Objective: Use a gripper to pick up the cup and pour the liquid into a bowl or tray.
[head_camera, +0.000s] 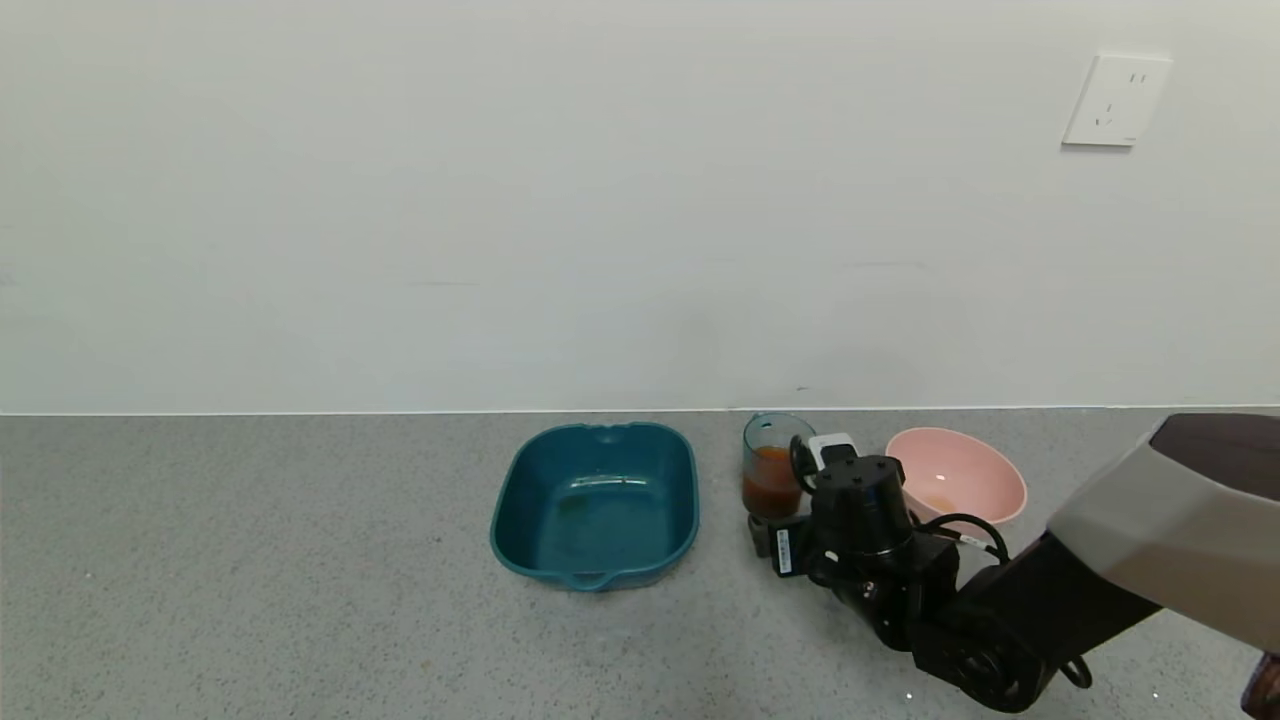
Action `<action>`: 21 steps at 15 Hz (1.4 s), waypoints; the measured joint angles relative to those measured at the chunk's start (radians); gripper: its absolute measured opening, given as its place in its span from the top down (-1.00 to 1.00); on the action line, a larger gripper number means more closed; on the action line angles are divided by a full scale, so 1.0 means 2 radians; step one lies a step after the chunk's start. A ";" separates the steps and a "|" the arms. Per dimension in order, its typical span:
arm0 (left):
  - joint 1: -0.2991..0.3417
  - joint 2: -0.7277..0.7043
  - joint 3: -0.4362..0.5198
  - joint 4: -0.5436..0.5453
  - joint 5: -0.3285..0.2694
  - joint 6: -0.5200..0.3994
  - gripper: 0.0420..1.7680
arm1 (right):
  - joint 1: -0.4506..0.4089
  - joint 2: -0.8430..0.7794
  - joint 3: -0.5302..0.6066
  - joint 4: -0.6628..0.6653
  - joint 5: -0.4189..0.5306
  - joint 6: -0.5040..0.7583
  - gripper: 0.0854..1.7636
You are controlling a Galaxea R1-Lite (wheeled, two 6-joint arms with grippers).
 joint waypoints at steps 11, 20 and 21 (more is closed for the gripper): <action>0.000 0.000 0.000 0.000 0.000 0.000 -0.94 | 0.003 0.055 -0.001 -0.126 -0.008 -0.020 -0.94; 0.000 0.000 0.000 0.000 0.000 0.000 -0.94 | 0.000 0.102 -0.002 -0.224 -0.021 -0.055 -0.94; 0.000 0.000 0.000 0.000 0.000 0.000 -0.94 | -0.001 0.107 -0.004 -0.235 -0.021 -0.055 -0.94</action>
